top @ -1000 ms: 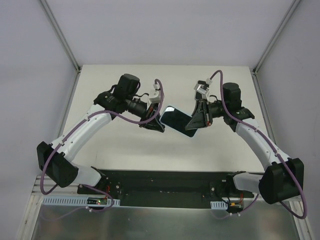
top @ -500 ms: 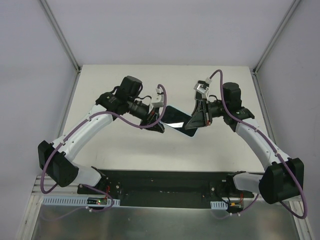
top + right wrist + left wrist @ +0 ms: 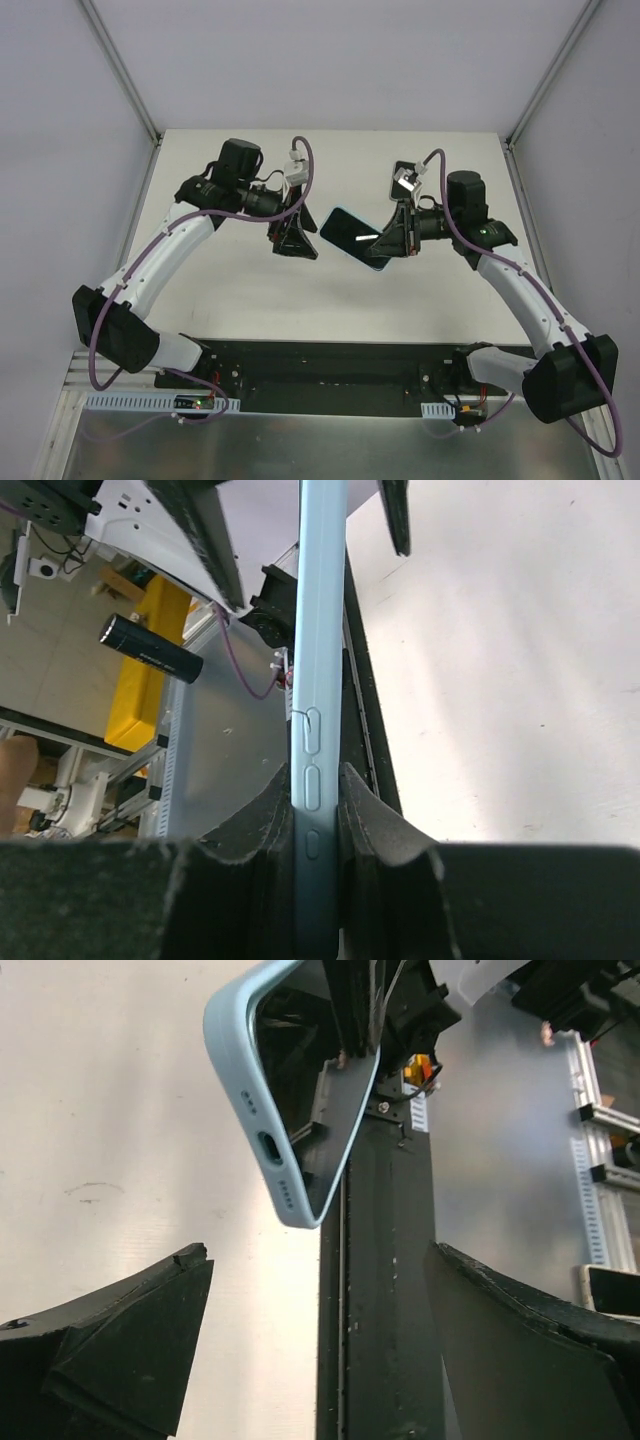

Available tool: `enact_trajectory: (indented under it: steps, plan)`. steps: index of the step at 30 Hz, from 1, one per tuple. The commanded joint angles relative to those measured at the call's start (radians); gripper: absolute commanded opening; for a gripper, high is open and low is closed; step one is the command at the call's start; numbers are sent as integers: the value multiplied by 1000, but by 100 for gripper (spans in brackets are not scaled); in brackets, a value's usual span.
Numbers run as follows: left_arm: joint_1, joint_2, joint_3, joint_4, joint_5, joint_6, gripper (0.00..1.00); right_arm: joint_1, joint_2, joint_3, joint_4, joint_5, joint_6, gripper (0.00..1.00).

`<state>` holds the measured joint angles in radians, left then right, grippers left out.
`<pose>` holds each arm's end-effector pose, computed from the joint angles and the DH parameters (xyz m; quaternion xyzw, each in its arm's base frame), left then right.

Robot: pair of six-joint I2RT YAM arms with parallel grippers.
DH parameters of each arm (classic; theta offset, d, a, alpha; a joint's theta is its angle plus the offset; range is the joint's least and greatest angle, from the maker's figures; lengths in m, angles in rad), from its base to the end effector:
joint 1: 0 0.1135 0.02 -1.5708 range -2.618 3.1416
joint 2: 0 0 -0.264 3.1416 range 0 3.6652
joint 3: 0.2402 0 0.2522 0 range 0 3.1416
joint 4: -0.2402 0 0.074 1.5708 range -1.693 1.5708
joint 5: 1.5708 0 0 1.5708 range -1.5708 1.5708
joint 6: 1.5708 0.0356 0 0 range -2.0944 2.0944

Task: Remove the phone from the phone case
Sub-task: Remove the phone case from the phone.

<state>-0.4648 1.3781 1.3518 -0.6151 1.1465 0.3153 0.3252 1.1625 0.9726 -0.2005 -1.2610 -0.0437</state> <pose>0.2419 -0.1576 0.3731 0.5104 0.6022 -0.5116 0.3393 0.2218 0.1106 0.3362 -0.4456 0.5995 0.5480 0.3764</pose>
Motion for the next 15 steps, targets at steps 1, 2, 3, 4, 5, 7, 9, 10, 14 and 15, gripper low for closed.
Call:
enact_trajectory:
  steps: [1,2,3,4,5,7,9,10,14,15]
  plan:
    - [-3,30,111,75,58,-229,90,6,-41,77,-7,20,-79,0]
    - [-5,54,133,93,58,-299,90,5,-41,83,-19,25,-90,0]
    - [-3,76,154,119,58,-361,88,5,-43,87,-30,31,-102,0]
    - [-3,97,170,150,58,-430,87,5,-43,90,-40,38,-110,0]
    - [-5,116,182,179,64,-506,85,5,-46,94,-48,47,-122,0]
    - [-8,136,185,248,55,-602,82,5,-49,90,-56,61,-134,0]
    - [-12,145,172,323,35,-682,79,5,-53,86,-59,72,-142,0]
    - [-17,150,165,359,30,-718,78,5,-55,83,-62,77,-146,0]
    - [-38,171,158,445,10,-832,69,3,-63,74,-66,92,-154,0]
    - [-44,177,156,466,6,-864,67,3,-63,72,-69,98,-160,0]
